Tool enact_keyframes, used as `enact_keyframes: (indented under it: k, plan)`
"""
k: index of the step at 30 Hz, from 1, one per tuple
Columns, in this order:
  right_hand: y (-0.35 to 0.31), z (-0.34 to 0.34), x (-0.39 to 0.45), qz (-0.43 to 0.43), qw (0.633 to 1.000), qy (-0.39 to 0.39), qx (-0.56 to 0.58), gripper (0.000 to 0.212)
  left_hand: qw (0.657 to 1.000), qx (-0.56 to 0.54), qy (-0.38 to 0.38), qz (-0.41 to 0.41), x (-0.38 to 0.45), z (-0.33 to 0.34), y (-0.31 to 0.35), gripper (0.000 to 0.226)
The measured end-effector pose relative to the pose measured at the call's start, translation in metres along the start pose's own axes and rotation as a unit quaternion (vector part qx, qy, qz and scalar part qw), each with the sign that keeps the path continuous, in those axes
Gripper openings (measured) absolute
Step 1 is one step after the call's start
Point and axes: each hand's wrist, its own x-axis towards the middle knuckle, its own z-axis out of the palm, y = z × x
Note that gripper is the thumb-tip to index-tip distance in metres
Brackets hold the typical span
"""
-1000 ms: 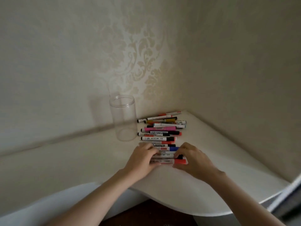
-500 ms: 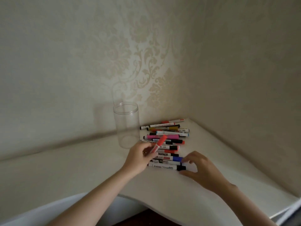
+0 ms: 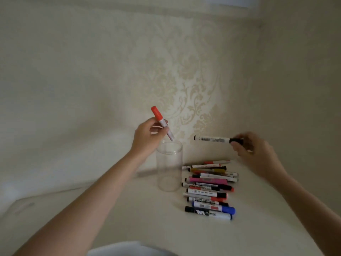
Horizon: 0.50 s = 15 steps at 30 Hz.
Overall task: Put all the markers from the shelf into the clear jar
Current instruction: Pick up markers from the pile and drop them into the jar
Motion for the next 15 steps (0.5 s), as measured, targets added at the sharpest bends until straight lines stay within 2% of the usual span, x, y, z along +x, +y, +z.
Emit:
enact_keyframes:
  k: [2, 5, 10, 13, 15]
  plan:
    - [-0.027, 0.017, 0.033, -0.016, 0.999, 0.020, 0.024, 0.016, 0.998, 0.066, 0.018, -0.001, 0.019, -0.003, -0.006, 0.009]
    - [-0.053, 0.063, 0.064, -0.035, 0.999, -0.026, 0.005, 0.022, 0.988, 0.150, -0.004, -0.047, 0.026, 0.010, -0.032, 0.013]
    - [-0.049, 0.128, 0.083, -0.039, 0.991, -0.101, -0.078, 0.026, 0.973, 0.192, -0.052, -0.120, 0.019, 0.024, -0.067, 0.019]
    - [-0.039, 0.153, 0.084, -0.030, 0.981, -0.160, -0.107, 0.027, 0.963, 0.218, -0.098, -0.126, 0.017, 0.025, -0.070, 0.027]
    - [-0.037, 0.158, 0.081, -0.029, 0.977, -0.183, -0.109, 0.028, 0.968, 0.196, -0.101, -0.116, 0.016, 0.023, -0.066, 0.031]
